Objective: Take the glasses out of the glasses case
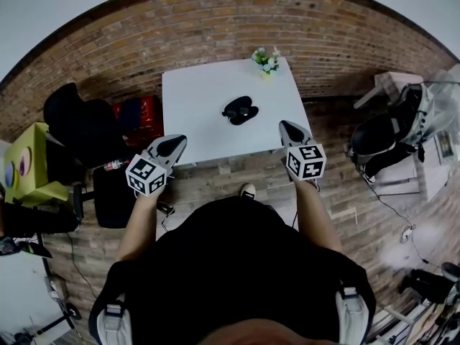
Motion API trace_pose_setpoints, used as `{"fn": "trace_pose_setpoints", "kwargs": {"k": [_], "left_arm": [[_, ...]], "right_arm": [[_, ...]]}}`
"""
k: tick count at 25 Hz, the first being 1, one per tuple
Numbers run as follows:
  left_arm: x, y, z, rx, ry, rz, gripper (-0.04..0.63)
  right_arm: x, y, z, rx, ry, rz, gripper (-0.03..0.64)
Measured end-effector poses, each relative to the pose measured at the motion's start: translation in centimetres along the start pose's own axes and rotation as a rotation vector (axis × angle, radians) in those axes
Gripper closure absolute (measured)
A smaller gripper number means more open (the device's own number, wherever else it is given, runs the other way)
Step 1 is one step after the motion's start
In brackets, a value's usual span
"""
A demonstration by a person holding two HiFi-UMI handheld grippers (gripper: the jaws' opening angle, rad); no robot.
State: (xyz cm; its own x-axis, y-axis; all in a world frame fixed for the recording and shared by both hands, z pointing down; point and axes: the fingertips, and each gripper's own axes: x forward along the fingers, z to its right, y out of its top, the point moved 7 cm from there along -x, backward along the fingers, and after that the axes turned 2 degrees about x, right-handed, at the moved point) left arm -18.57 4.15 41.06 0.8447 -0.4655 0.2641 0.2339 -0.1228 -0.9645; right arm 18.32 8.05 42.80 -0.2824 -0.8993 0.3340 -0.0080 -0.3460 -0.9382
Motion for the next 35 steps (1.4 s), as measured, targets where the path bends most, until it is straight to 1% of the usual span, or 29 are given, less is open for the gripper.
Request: {"fn": "trace_pose_setpoints", "kwargs": {"k": [6,16,24,35], "left_arm": [[1.9,-0.3,-0.9,-0.013,0.012,-0.009,0.579],[5.8,-0.2,-2.5,-0.031,0.033,-0.026,0.580],[8.3,0.7,-3.7,-0.039,0.066,-0.023,0.580],[11.5,1.1,-4.7,-0.059,0.118,-0.038,0.580]], "right_arm": [[1.9,-0.1,1.7,-0.010,0.010,-0.029,0.603],[5.3,0.0,5.2,0.003,0.044,-0.057,0.603],[8.1,0.6,7.6,-0.011,0.082,-0.074,0.602],[11.1,1.6,11.0,-0.023,0.128,-0.084,0.603]]}}
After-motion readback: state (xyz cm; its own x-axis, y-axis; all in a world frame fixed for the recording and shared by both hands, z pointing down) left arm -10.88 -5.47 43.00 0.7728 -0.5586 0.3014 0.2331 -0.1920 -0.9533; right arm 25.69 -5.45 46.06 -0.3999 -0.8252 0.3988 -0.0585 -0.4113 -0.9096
